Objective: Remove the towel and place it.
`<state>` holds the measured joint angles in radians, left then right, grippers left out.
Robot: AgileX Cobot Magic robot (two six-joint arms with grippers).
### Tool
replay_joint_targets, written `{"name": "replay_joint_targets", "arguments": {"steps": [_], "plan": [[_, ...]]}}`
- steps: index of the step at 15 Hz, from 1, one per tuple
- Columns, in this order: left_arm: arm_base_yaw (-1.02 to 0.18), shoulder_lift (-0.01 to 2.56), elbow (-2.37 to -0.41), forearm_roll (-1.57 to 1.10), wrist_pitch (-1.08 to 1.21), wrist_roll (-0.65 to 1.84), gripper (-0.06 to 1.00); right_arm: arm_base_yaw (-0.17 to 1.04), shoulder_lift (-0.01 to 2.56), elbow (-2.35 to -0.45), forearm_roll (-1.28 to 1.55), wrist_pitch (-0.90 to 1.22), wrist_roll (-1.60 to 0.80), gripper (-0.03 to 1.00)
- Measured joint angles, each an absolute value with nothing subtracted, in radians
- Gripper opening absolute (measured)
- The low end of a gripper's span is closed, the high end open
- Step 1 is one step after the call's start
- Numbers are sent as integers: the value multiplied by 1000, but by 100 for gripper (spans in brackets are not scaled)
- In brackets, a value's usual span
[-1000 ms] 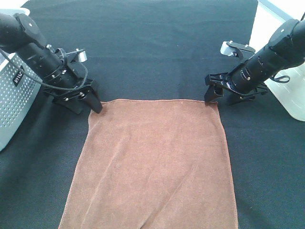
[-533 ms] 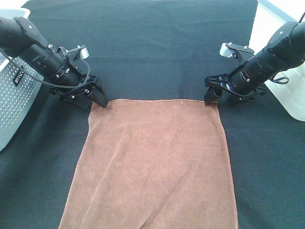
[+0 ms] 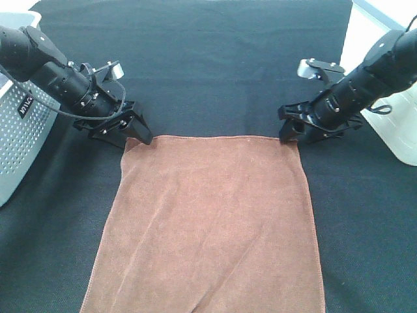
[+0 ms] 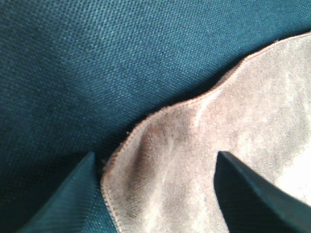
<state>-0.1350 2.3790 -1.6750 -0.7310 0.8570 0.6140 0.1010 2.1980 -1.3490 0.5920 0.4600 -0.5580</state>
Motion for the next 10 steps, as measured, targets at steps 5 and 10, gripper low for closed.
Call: {"name": "replay_joint_targets", "arguments": {"steps": [5, 10], "plan": [[-135, 2381, -1675, -734, 854, 614, 62, 125, 2199, -1352, 556, 467, -565, 55], [-135, 2383, -1675, -736, 854, 614, 60, 128, 2199, -1358, 510, 525, -555, 46]]}}
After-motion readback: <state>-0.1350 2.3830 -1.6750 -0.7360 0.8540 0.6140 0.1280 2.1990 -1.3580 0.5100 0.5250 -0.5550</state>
